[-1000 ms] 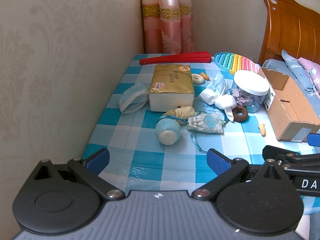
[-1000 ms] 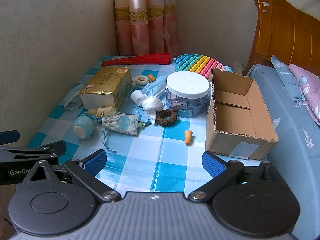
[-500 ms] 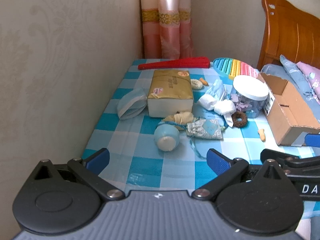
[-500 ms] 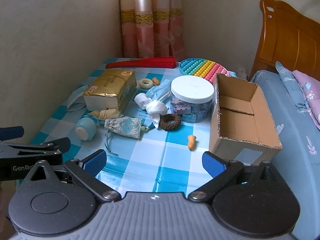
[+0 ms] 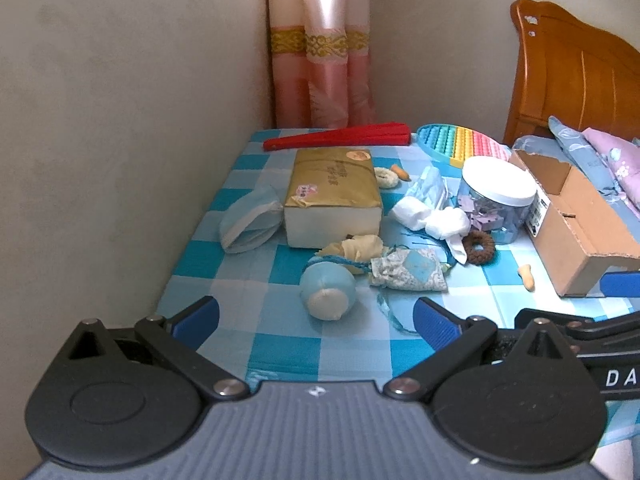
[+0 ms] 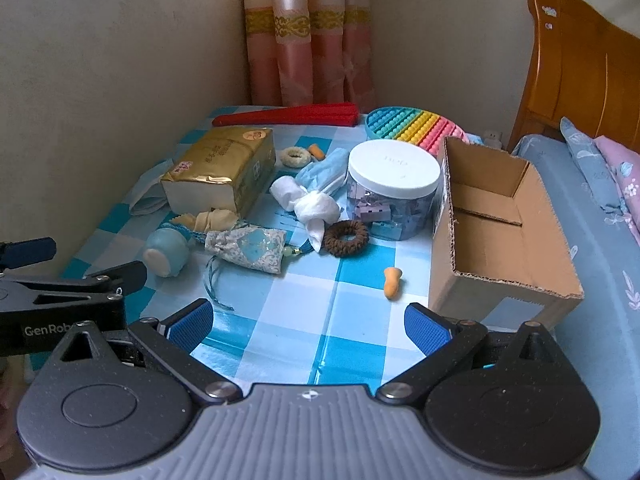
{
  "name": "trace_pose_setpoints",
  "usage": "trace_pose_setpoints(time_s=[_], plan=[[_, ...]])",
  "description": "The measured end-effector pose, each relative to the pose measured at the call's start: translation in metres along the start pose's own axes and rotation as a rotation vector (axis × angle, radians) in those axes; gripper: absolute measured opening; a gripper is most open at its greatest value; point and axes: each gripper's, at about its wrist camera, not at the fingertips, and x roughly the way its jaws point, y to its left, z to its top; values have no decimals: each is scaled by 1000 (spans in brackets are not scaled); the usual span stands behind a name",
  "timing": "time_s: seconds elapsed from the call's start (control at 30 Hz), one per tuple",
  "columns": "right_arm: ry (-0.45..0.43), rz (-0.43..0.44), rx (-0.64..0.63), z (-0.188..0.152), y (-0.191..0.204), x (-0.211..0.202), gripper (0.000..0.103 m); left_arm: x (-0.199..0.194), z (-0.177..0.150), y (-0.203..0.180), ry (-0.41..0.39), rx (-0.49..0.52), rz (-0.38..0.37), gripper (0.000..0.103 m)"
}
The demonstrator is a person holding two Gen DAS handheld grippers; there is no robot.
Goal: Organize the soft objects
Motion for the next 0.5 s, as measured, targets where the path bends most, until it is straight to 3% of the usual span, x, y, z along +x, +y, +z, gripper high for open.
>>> trace_pose_setpoints(time_s=[0.13,0.33,0.5], plan=[[11,1,0,1,-1,7,103,9,0,4,15,-14,-40,102],[18,14,-9,4,-2,17,103,25,0,0,48,35,3,102],[21,26,-26,8,-6,25,103,35,0,5,63,17,-33,102]])
